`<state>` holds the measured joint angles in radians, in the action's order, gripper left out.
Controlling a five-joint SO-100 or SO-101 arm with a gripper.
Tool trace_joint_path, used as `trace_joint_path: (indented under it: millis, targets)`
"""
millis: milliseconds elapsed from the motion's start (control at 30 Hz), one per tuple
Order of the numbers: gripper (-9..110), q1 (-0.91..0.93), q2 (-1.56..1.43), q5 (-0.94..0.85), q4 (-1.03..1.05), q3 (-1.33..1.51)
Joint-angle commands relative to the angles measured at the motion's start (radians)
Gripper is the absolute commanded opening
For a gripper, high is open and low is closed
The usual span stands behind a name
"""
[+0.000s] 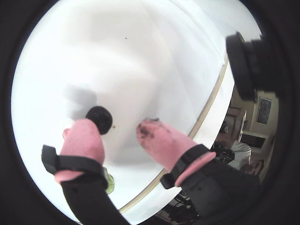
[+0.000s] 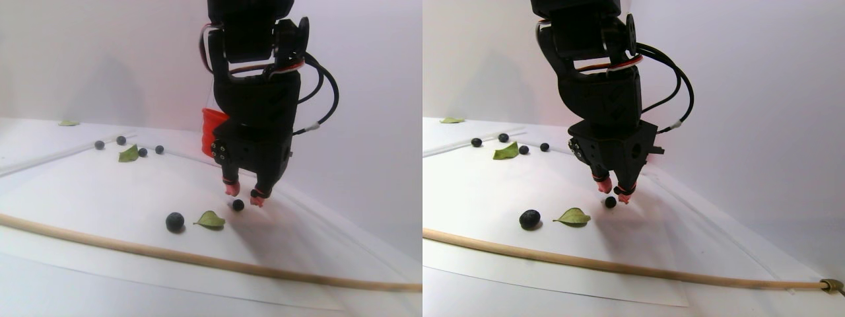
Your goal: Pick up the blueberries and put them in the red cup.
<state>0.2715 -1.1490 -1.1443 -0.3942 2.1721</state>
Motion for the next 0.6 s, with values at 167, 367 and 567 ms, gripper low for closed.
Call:
trace_joint_path:
  millis: [167,367,567]
  targets:
    - [18,0.002,0.009,-0.008,-0.023,-0.046]
    - [18,0.0,0.031,-0.015,-0.034,-0.054]
    - [18,-0.008,0.052,-0.012,-0.041,-0.074]
